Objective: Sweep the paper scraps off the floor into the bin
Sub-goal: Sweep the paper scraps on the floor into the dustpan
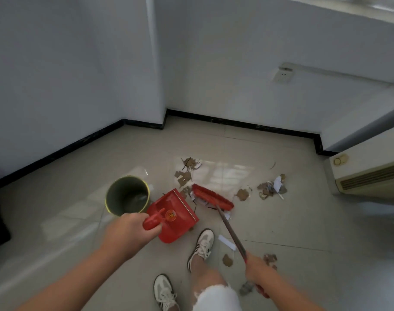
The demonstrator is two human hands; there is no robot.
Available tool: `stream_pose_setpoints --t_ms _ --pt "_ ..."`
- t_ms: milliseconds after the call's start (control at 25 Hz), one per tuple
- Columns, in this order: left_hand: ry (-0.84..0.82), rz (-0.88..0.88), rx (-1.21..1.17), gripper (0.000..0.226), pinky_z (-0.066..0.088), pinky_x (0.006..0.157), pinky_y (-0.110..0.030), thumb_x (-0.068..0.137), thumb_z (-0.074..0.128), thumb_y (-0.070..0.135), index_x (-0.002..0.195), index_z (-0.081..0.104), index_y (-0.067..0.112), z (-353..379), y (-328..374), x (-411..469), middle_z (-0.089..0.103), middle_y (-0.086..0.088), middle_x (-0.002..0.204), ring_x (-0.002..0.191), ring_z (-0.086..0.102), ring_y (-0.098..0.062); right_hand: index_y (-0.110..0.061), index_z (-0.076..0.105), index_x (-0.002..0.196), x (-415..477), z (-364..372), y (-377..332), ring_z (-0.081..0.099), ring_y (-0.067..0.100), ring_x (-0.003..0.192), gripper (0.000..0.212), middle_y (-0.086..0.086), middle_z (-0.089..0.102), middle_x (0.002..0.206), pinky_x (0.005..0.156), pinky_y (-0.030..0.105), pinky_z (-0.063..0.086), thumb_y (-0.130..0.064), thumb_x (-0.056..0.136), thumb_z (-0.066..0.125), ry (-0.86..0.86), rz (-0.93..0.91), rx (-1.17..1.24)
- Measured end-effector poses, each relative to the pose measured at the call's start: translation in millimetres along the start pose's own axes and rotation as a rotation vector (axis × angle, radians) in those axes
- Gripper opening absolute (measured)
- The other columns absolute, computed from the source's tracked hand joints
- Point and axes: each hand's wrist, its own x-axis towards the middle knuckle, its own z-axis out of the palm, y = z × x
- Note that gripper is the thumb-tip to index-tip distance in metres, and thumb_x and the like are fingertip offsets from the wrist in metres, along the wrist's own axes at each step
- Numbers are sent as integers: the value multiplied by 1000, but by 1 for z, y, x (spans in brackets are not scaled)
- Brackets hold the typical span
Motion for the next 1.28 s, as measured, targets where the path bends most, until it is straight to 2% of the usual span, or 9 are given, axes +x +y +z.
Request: stream_pose_setpoints --t_ms 120,200,280,440,640,840,1080,1200,1280 --pt "24 -2 -1 55 32 46 -29 65 46 68 64 59 15 5 -16 -21 55 1 54 57 55 -15 -12 53 124 -21 -18 9 44 10 47 34 4 59 74 42 22 40 -13 92 41 36 13 139" --pt "17 -35 -6 50 30 46 -27 71 53 63 65 59 14 3 -17 -33 50 4 54 57 52 -13 -16 60 107 -34 -42 13 46 15 38 21 5 53 55 41 29 46 -27 93 49 112 20 312" --pt "19 -75 -27 49 30 46 -29 72 55 62 61 54 14 8 -15 -42 48 2 52 57 53 -16 -22 59 109 -39 -66 8 47 18 34 28 6 50 49 40 26 42 -42 95 46 149 0 414" --pt "68 -130 -52 57 34 48 -29 63 41 69 67 57 15 27 -11 -60 53 -2 52 54 55 -15 -22 51 121 -6 -123 -33 48 20 43 28 9 54 65 39 24 42 -29 98 36 224 -111 308" --pt "136 -253 47 47 43 50 -27 64 49 70 69 57 25 24 -16 -69 55 3 51 51 54 -13 -23 47 118 69 -195 -107 61 25 48 35 17 65 91 32 17 40 -8 90 33 233 -190 151" --pt "189 -415 66 44 45 51 -28 68 62 64 60 56 20 35 -7 -44 55 1 48 51 55 -15 -7 52 119 140 -204 -142 44 18 41 41 12 50 64 36 16 35 -6 83 31 156 -233 69" --pt "141 -450 102 46 43 47 -26 68 62 64 58 52 21 70 2 -54 50 1 43 44 51 -15 -15 45 118 148 -167 -99 44 18 45 35 10 49 68 35 18 36 -12 86 30 78 -224 -111" --pt "163 -475 96 47 46 48 -26 69 62 65 58 50 21 74 -1 -83 51 2 45 45 53 -13 -23 46 131 134 -150 -46 54 21 60 47 8 56 83 48 25 42 -15 87 33 75 -241 -220" --pt "181 -472 80 47 46 49 -27 69 62 65 58 50 21 72 -5 -106 52 3 45 47 54 -13 -29 43 139 118 -143 -6 62 26 82 53 10 62 103 67 27 49 -15 88 35 75 -246 -312"
